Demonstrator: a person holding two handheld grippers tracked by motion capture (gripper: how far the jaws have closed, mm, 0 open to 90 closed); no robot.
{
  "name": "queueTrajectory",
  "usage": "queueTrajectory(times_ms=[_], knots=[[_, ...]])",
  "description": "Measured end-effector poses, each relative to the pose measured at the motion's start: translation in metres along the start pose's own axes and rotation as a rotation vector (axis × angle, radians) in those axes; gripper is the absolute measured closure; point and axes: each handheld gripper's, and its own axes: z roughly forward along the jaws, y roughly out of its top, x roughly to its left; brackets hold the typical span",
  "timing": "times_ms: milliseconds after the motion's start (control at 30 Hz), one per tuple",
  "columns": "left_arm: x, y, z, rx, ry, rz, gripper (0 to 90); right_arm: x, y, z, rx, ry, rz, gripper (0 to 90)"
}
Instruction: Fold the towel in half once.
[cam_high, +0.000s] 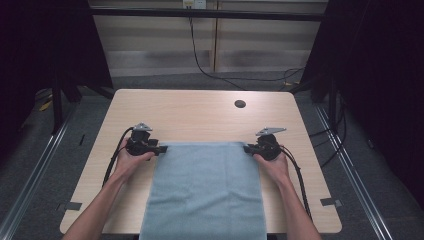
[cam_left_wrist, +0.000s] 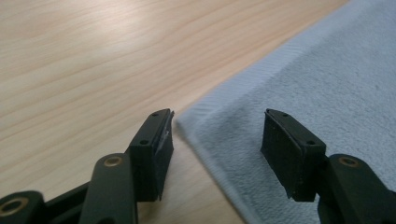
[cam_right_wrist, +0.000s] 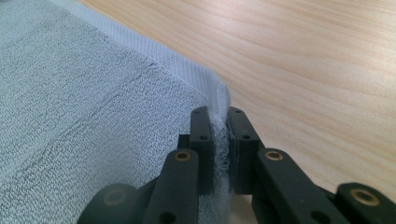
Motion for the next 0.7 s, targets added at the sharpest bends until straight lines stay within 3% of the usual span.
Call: queueTrajectory(times_ms=[33,133,167,233,300,433,567,633,700], knots=[[-0.004,0.0,0.001,0.012,0.02,0.044,44.3,0.0,0.0,0.0,-0.003,0.0,0.001,82.9],[-0.014,-0.001,0.002,0.006,0.036,0.105,50.5,0.001,-0.001,0.0,-0.003,0.0,0.004,82.9],[-0.015,-0.002,0.002,0.002,0.03,0.111,58.8,0.002,-0.001,0.0,-0.001,0.0,0.003,82.9],[-0.017,-0.005,0.002,-0.018,0.028,0.107,62.1,0.002,-0.001,-0.001,-0.003,0.002,0.003,82.9],[-0.017,-0.006,0.0,-0.018,0.015,0.085,72.9,0.002,-0.002,-0.002,-0.004,0.007,0.01,83.0],[-0.013,-0.009,0.001,-0.049,-0.037,-0.022,84.5,0.004,-0.002,-0.003,0.007,0.024,0.022,83.3],[-0.01,-0.008,-0.003,-0.076,-0.069,-0.06,85.5,0.004,0.003,-0.01,-0.032,0.06,0.042,83.7],[-0.009,-0.001,-0.014,-0.12,-0.099,-0.067,85.5,0.003,0.009,-0.017,-0.059,0.07,0.046,83.8],[-0.011,0.007,-0.024,-0.143,-0.099,-0.059,85.4,0.001,0.019,-0.028,-0.101,0.087,0.051,83.8]])
